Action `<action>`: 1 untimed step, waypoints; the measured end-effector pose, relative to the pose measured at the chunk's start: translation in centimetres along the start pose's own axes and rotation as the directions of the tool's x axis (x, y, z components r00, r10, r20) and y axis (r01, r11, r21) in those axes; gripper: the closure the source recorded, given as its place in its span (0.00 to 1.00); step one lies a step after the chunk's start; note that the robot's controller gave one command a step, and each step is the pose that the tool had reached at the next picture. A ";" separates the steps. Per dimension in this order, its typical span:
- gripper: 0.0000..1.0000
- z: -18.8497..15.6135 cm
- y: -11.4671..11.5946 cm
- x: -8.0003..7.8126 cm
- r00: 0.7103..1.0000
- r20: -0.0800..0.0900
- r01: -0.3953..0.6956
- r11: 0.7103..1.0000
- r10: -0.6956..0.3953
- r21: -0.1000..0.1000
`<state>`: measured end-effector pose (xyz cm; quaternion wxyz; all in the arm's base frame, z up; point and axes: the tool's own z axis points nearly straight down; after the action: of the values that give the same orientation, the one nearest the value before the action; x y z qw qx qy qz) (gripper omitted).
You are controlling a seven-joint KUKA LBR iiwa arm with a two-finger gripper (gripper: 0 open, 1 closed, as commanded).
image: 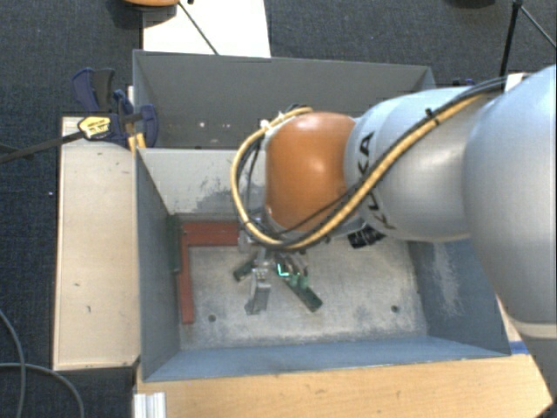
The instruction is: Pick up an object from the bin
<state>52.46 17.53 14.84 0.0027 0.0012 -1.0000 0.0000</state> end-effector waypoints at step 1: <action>0.00 -0.3 -0.1 -0.2 1.000 0.007 -0.005 1.000 0.005 -0.001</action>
Offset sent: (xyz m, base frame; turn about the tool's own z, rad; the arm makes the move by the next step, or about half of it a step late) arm 0.0491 -0.0928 -0.0665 -0.1802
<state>52.68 17.47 15.19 -0.0009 -0.0012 -1.0000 -0.0007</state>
